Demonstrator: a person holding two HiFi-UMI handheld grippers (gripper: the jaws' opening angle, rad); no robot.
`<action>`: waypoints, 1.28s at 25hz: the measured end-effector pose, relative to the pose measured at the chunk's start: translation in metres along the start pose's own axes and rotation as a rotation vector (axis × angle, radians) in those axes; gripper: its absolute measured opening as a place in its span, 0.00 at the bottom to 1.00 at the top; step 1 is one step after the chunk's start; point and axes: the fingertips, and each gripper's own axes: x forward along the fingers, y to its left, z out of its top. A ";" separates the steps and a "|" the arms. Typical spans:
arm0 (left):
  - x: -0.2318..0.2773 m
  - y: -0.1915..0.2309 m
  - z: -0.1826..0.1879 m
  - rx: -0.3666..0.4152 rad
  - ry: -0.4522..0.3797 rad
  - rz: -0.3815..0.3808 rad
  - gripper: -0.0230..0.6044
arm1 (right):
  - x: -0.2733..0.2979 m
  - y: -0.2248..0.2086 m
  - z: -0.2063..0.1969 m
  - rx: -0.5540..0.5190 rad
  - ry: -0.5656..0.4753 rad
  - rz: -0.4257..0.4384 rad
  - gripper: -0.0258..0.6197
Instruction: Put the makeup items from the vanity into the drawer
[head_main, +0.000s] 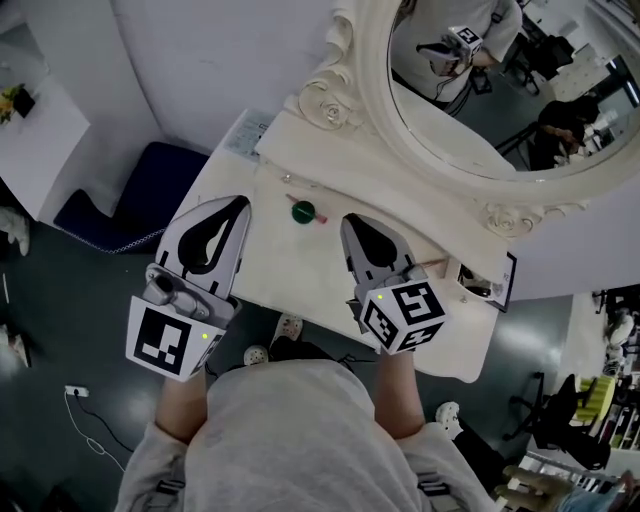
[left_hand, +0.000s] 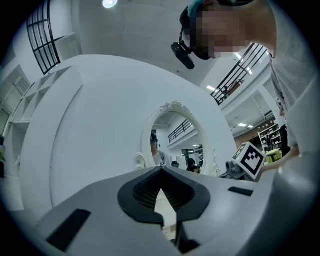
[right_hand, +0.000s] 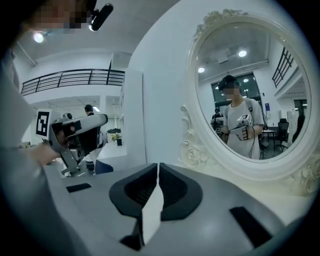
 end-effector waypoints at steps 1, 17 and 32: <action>0.000 0.001 -0.004 0.004 0.016 0.004 0.05 | 0.005 -0.002 -0.004 0.000 0.017 0.011 0.08; -0.002 0.024 -0.037 0.011 0.139 0.115 0.05 | 0.081 -0.026 -0.084 0.031 0.315 0.129 0.08; -0.024 0.044 -0.062 0.003 0.233 0.250 0.05 | 0.138 -0.041 -0.173 -0.017 0.563 0.196 0.22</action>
